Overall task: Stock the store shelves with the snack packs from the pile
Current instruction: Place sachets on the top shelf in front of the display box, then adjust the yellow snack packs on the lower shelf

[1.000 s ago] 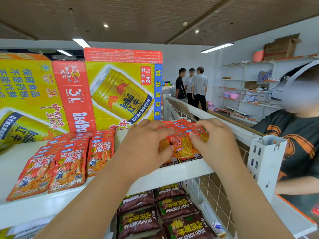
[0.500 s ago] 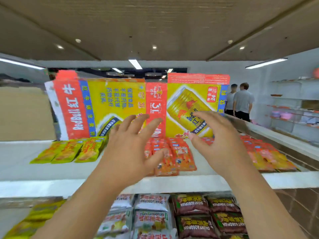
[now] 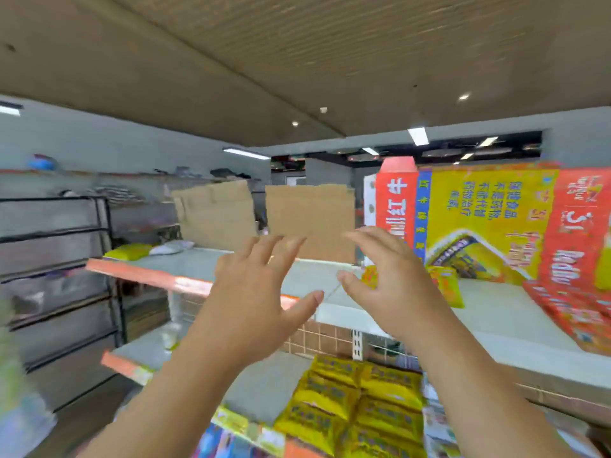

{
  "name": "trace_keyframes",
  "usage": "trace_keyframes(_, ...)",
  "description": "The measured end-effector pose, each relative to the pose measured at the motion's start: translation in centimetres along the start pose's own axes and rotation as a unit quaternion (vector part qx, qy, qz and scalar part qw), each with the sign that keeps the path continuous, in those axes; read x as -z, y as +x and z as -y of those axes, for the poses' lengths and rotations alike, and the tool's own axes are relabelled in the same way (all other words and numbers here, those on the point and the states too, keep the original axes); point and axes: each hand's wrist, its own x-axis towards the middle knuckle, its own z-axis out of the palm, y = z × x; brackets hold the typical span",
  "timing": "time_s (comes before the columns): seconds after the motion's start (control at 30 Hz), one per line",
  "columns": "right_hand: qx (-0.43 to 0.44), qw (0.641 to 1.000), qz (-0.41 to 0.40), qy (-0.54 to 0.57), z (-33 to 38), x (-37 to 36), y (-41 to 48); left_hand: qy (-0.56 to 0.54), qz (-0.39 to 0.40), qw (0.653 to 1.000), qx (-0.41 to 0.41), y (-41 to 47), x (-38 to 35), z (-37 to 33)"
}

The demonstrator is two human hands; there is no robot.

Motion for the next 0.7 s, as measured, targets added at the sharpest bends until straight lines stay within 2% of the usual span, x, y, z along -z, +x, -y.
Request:
trace_keyframes(0.2, 0.049, 0.997, 0.051, 0.032, 7.3, -7.9, 3.5, 0.047, 0.005, 0.997, 0.066, -3.0, 4.1, 10.0)
trace_keyframes(0.37, 0.072, 0.993, 0.078, 0.047, 10.7, -12.2, 6.9, 0.070, -0.002, 0.992, 0.109, -4.3, 5.8, 15.5)
trace_keyframes(0.7, 0.111, 0.985, 0.128, 0.037, 11.5, -21.0, 14.5, 0.097, 0.031, 0.983, 0.150, -2.2, 2.4, 25.1)
